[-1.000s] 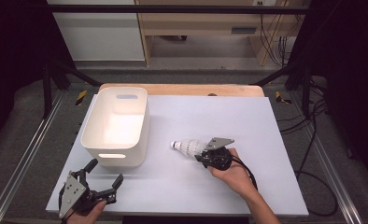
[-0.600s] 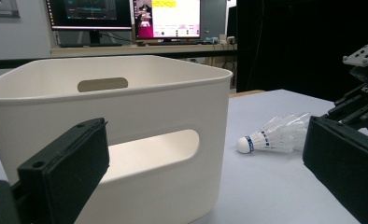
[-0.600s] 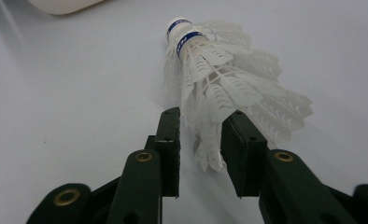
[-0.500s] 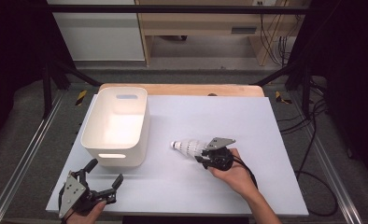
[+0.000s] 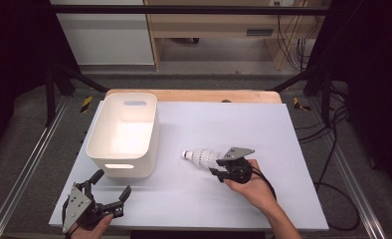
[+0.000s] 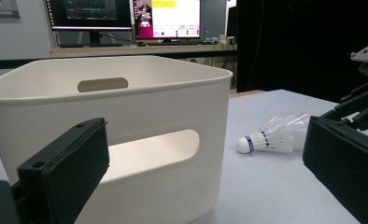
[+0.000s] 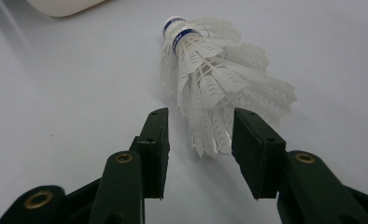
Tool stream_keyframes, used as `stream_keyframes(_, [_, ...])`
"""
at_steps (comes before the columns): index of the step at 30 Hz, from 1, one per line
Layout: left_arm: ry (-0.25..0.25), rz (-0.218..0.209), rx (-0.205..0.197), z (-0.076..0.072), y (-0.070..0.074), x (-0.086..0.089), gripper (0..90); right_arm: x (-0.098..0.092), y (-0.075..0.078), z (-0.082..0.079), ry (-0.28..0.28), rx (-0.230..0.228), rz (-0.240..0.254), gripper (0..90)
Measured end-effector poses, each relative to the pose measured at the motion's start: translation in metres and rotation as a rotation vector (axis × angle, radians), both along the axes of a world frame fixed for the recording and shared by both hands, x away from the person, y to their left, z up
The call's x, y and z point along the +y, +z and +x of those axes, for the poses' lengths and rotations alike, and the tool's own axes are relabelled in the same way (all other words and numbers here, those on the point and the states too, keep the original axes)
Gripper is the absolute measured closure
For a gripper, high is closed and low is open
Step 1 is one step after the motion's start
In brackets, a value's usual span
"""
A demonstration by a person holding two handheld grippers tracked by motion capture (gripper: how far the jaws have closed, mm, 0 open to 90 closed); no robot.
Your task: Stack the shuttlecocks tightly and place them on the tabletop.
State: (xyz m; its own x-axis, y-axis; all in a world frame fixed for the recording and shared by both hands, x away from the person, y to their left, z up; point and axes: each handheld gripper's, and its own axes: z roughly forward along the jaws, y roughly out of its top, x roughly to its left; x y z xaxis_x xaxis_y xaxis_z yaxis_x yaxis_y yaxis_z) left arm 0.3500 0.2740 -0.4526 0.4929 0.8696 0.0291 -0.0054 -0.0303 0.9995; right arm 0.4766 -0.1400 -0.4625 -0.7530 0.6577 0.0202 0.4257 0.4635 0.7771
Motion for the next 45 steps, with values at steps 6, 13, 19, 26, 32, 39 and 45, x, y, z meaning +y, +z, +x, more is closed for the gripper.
stream_keyframes(6, [0.001, -0.001, 0.000, 0.000, 0.000, 0.000, 0.5, -0.002, 0.001, -0.002, 0.000, 0.011, -0.006, 51.1])
stream_keyframes(13, [0.000, 0.001, 0.000, 0.000, 0.000, 0.000, 0.5, -0.005, 0.002, -0.005, -0.004, 0.015, -0.014, 44.9])
stream_keyframes(19, [0.000, 0.000, 0.001, 0.000, 0.000, 0.001, 0.5, -0.008, 0.001, -0.008, -0.014, 0.035, -0.016, 37.9])
stream_keyframes(26, [-0.001, 0.002, 0.001, 0.000, 0.000, 0.000, 0.5, -0.011, 0.002, -0.011, -0.039, 0.047, 0.001, 27.8])
stream_keyframes(32, [0.000, 0.000, 0.001, 0.000, 0.000, 0.001, 0.5, -0.014, 0.005, -0.014, -0.076, 0.027, 0.036, 14.8])
stream_keyframes(39, [-0.004, 0.001, 0.005, 0.000, -0.001, 0.000, 0.5, -0.022, 0.006, -0.024, -0.099, -0.013, 0.120, 11.0])
stream_keyframes(45, [-0.003, 0.007, 0.003, 0.000, -0.001, -0.001, 0.5, -0.019, 0.008, -0.030, -0.084, -0.022, 0.109, 11.7])
